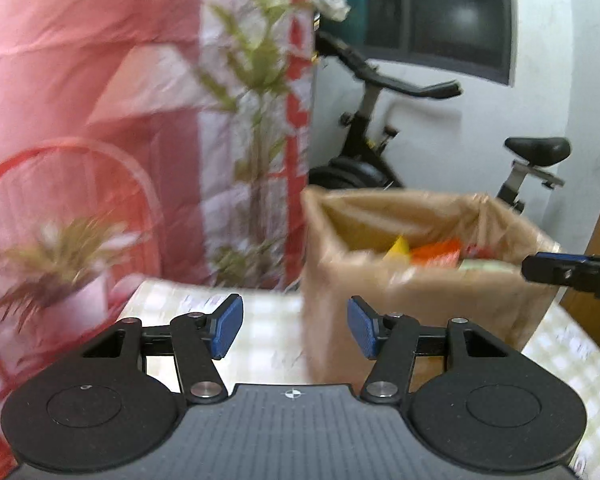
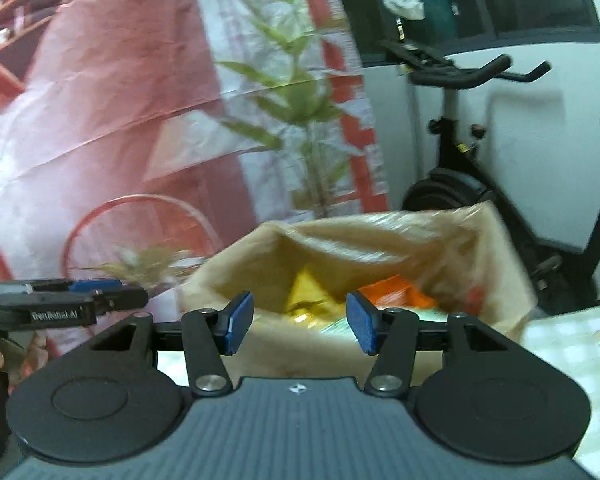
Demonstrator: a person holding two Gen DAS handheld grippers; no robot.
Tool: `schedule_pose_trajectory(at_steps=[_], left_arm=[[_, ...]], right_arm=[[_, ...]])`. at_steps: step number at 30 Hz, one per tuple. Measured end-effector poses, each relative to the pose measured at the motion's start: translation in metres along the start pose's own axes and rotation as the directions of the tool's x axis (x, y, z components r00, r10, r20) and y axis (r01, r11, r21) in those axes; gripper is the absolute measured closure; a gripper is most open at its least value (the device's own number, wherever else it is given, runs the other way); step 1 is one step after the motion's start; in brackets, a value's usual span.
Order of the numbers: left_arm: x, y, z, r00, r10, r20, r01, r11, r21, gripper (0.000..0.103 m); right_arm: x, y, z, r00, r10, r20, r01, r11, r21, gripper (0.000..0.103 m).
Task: Organize snacks
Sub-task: 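Move both open tools back to the remaining snacks on the table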
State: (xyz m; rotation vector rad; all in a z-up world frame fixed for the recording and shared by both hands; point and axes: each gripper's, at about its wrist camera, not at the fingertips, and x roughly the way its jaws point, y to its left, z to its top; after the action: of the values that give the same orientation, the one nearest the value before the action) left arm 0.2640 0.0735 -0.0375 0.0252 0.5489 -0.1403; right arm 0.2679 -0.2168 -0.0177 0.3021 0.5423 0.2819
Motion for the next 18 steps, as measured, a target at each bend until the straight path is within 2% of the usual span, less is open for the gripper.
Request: schedule_pose_trajectory(at_steps=[4, 9, 18], left_arm=[[0.002, 0.02, -0.032, 0.997, 0.045, -0.066, -0.045, 0.999, 0.009, 0.05], [0.017, 0.034, -0.06, 0.995, 0.051, -0.092, -0.05, 0.999, 0.006, 0.05], [0.052, 0.052, -0.1, 0.982, 0.016, -0.186, -0.025, 0.998, -0.049, 0.05]], right_arm=[[0.008, 0.024, -0.033, 0.999, 0.038, -0.034, -0.037, 0.999, 0.026, 0.048], [0.039, 0.042, -0.071, 0.985, 0.063, -0.163, -0.057, 0.998, 0.037, 0.048], [0.122, 0.052, -0.119, 0.926, 0.036, -0.375, -0.028, 0.999, 0.026, 0.048]])
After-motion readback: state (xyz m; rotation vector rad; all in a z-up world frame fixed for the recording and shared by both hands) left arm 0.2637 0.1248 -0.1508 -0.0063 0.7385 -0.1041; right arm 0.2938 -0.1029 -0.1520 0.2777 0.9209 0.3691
